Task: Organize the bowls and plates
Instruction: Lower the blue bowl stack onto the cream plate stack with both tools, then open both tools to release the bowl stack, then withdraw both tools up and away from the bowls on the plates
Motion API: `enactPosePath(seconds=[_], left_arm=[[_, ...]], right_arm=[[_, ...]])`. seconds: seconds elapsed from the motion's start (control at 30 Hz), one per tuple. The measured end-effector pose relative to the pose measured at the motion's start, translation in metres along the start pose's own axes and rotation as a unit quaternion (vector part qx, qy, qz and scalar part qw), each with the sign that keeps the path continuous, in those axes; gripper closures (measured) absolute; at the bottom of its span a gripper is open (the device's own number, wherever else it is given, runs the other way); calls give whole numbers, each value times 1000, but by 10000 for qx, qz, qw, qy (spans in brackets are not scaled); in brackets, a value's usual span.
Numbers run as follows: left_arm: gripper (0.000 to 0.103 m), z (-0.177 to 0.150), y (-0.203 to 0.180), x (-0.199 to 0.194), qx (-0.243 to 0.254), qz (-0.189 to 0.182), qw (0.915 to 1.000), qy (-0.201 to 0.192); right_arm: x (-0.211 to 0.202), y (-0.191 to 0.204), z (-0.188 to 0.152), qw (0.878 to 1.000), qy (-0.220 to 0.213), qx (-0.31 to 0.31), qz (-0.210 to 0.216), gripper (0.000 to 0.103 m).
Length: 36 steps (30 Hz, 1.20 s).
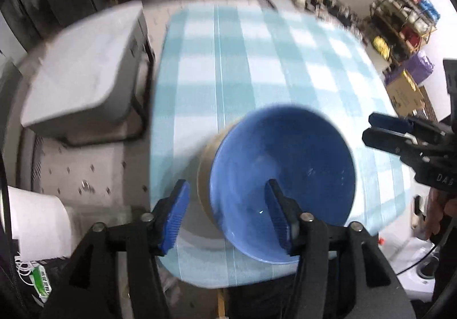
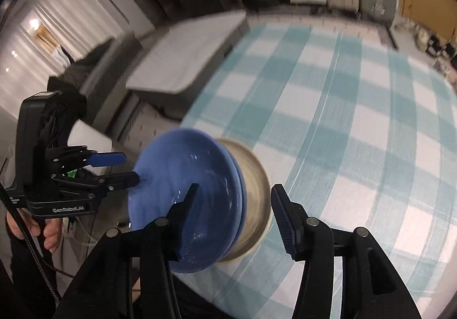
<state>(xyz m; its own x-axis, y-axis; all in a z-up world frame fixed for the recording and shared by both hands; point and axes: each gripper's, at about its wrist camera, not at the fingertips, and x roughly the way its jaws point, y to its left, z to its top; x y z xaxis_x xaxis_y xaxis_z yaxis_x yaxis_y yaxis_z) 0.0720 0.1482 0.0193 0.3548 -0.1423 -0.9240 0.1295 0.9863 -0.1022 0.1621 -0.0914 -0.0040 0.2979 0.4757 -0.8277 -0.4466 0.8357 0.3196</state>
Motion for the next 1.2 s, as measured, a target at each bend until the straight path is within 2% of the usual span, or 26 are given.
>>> enactPosePath(seconds=[0.03, 0.07, 0.13, 0.3, 0.37, 0.43, 0.5, 0.57, 0.63, 0.7, 0.77, 0.83, 0.93, 1.2], left_arm=[[40, -2, -2, -9, -58, 16, 9996, -287], [30, -3, -3, -14, -114, 34, 9987, -491], [19, -7, -8, -24, -186, -9, 9960, -873], [16, -26, -30, -39, -278, 45, 9872, -1572], [11, -37, -38, -42, -367, 99, 9818, -1859], [7, -48, -45, -46, -486, 197, 9753, -2148], [6, -57, -55, -47, -575, 377, 9684, -2399], [6, -66, -67, -45, -499, 503, 9628, -2609], [6, -74, -80, -40, -408, 860, 9563, -2764], [6, -82, -88, -36, -361, 1044, 9497, -2929], [3, -90, -90, -32, -507, 1167, 9435, -3059], [0, -94, -88, -27, -601, 1088, 9426, -3100], [0, -102, -88, -22, -686, 1179, 9391, -3153], [0, -119, -94, -14, -670, 1056, 9446, -3036]], right_arm=[[-7, -1, -5, 9997, -225, 30, 8, 52], [-11, -3, -9, 9994, -349, 70, 3, 51], [-14, -5, -18, 9985, -516, 157, 10, 51], [-29, -4, -42, 9949, -992, 199, -11, 51], [-38, 0, -54, 9917, -1278, 106, -108, 49], [-47, 3, -66, 9861, -1648, 16, -192, 40], [-59, 8, -84, 9747, -2194, 18, -429, 30], [-66, 14, -97, 9665, -2493, -129, -599, 20], [-69, 21, -110, 9582, -2723, -283, -835, 11], [-71, 29, -122, 9501, -2852, -503, -1162, 2], [-71, 34, -133, 9407, -2955, -651, -1537, 1], [-72, 35, -142, 9358, -2996, -689, -1727, 1], [-72, 31, -157, 9335, -3006, -562, -1871, 1], [-66, 20, -183, 9346, -2896, -220, -2054, 1]])
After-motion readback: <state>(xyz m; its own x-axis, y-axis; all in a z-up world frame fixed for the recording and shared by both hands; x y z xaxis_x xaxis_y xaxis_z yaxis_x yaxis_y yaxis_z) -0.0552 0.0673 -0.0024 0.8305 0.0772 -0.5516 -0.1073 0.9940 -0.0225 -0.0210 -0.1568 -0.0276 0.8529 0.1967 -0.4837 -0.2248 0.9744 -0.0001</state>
